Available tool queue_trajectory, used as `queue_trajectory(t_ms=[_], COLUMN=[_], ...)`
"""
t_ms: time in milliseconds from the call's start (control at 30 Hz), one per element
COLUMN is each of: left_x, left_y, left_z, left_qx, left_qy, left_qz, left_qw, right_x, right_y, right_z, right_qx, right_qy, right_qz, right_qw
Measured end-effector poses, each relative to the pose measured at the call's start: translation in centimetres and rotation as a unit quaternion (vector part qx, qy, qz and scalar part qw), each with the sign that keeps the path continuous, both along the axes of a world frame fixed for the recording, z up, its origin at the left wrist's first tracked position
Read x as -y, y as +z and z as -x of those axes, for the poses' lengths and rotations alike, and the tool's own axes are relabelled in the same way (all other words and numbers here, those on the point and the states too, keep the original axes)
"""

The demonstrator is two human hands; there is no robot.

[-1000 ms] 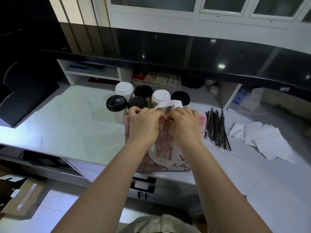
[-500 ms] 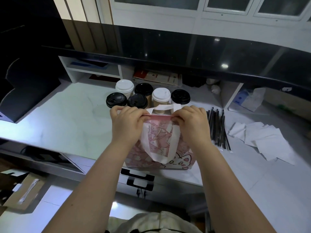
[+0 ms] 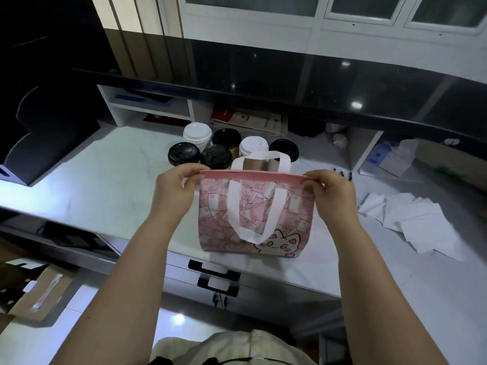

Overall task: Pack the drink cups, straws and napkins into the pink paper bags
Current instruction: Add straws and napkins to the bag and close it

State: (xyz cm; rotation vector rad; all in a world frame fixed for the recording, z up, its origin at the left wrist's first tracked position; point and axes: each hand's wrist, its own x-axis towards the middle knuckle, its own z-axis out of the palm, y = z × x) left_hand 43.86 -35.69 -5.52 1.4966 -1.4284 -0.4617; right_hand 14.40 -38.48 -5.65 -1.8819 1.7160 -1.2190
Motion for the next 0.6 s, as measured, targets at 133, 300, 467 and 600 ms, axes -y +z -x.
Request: queue_trajectory(t_ms=[133,300,467,600], left_x=[0.2,0.5,0.0,-0.2], left_y=[0.4,-0.1,-1.1,-1.2], left_z=[0.2,0.7,0.4,0.7], left_qx=[-0.001,-0.002,-0.092,-0.148], left_qy=[0.026,0.053,0.012,0.031], left_qz=[-0.006,0.001,0.001,0.017], left_qw=[1.000,0.999,0.996,0.988], right_x=[0.2,0.0,-0.2,-0.3], right_y=[0.1,0.5,-0.5,-0.5], right_z=[0.1,0.8,1.7,1.0], right_qx=[0.044,0.094,0.142,0.157], right_qy=[-0.025,0.002,-0.005,-0.033], right_qz=[-0.014,-0.053,-0.057,-0.040], right_qw=[0.999,0.994,0.988,0.986])
